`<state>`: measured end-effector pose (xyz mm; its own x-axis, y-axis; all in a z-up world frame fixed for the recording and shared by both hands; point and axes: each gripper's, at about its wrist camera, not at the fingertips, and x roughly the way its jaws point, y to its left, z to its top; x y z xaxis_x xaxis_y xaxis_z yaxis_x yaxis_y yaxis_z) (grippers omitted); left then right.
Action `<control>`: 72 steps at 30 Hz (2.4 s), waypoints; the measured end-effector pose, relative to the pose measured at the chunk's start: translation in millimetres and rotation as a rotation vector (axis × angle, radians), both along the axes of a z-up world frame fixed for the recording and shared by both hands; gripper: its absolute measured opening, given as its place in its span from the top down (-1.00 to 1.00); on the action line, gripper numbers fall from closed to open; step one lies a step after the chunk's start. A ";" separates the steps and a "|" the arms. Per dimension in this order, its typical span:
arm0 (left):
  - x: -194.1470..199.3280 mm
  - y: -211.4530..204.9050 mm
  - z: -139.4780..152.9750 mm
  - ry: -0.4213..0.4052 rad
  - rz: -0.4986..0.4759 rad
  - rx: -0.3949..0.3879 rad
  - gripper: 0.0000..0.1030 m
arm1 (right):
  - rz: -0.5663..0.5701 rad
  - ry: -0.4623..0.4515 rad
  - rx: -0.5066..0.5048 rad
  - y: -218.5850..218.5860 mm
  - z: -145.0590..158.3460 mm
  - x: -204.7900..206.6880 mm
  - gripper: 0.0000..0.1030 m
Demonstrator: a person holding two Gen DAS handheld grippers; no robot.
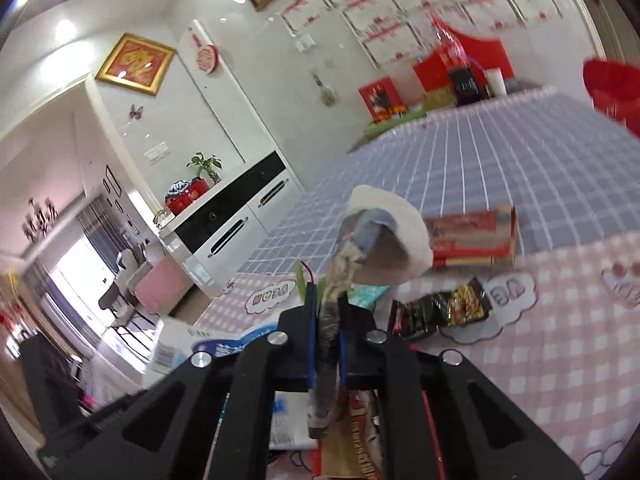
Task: Collect trash
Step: 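Reach the left tool to the white-and-blue medicine box and grasp it, then carry the medicine box over the blue bin and open the left tool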
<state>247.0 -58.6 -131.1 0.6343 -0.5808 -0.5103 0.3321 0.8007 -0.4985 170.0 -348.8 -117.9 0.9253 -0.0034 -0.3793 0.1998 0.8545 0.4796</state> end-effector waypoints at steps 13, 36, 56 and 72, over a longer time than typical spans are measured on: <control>-34.7 98.1 56.9 -0.172 0.139 -0.138 0.94 | 0.099 -0.144 -0.184 84.8 68.4 -16.9 0.83; 2.3 389.5 -65.6 0.164 0.839 0.130 0.94 | 0.868 0.139 -0.198 450.8 -40.5 130.3 0.83; 64.4 442.2 -184.8 0.385 0.877 0.208 0.93 | 0.907 0.402 -0.272 543.9 -176.1 216.6 0.24; 82.1 418.9 -183.6 0.368 0.817 0.236 0.93 | 0.812 0.285 -0.387 523.3 -146.2 190.1 0.14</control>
<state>329.1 360.2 -314.7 0.5750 0.1201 -0.8093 -0.5273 0.8108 -0.2543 360.0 174.4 -264.1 0.5723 0.4286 -0.6992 -0.4606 0.8734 0.1584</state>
